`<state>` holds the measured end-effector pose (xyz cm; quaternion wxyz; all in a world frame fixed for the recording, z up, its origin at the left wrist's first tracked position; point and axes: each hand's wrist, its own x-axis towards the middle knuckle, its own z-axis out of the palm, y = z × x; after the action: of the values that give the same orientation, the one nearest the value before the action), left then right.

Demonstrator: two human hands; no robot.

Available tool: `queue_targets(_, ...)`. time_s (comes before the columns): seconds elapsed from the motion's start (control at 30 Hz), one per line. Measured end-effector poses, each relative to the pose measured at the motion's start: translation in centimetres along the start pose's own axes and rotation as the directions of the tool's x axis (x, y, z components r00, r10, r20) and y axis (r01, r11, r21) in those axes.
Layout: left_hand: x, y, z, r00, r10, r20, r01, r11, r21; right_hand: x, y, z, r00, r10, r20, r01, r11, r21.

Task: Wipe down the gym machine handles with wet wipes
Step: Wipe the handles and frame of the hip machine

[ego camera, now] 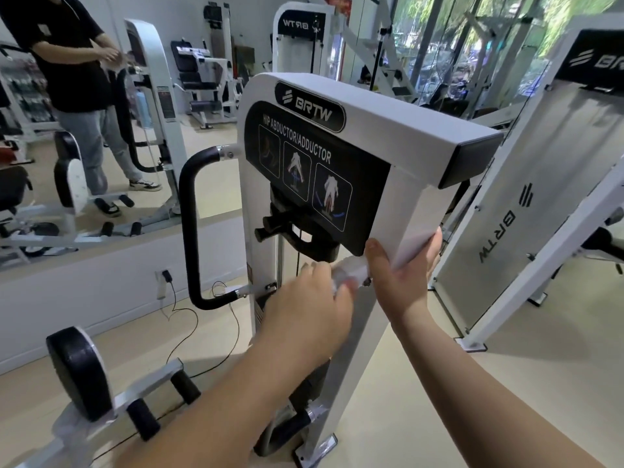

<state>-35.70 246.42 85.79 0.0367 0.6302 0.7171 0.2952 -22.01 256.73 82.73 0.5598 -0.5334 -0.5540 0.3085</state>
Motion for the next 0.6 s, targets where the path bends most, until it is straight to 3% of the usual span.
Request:
queue_targets(0.07, -0.4, 0.6, 0.9, 0.997, 0.033, 0.064, -0.04, 0.993, 0.112, -0.1, 0.1, 0.2, 1.0, 0.004, -0.008, -0.004, 1.0, 0.013)
queue_targets(0.13, 0.8, 0.6, 0.8, 0.995, 0.023, 0.102, -0.036, 0.99, 0.133, -0.1, 0.2, 0.4, 1.0, 0.009, -0.013, -0.008, 1.0, 0.025)
queue_targets(0.2, 2.2, 0.5, 0.5, 0.973, -0.014, 0.229, -0.019, 0.99, 0.143, -0.1, 0.3, 0.4, 1.0, 0.016, -0.013, -0.016, 0.999, 0.046)
queue_targets(0.3, 4.2, -0.3, -0.2, 0.888, -0.06, 0.455, 0.096, 0.994, -0.057, -0.2, 0.5, 0.4, 0.999, 0.019, -0.031, -0.017, 0.999, 0.05)
queue_targets(0.4, 5.5, -1.5, -1.0, 0.687, -0.012, 0.727, 0.403, 0.838, -0.368, -0.2, 0.5, 0.5, 0.999, 0.018, -0.036, -0.017, 0.999, 0.027)
queue_targets(0.5, 6.1, -2.7, -1.0, 0.364, 0.225, 0.904, 0.651, 0.632, -0.42, -0.3, 0.3, 0.5, 0.999, 0.031, -0.041, -0.03, 0.999, 0.02)
queue_targets(0.53, 6.3, -2.9, -0.9, 0.299, 0.27, 0.915, 0.686, 0.606, -0.403, -0.3, 0.3, 0.5, 0.998, 0.031, -0.049, -0.03, 0.999, 0.019)
queue_targets(0.6, 6.7, -2.7, -1.0, 0.267, 0.251, 0.931, 0.68, 0.636, -0.366, -0.2, 0.2, 0.6, 0.998, 0.034, -0.058, -0.033, 0.999, 0.025)
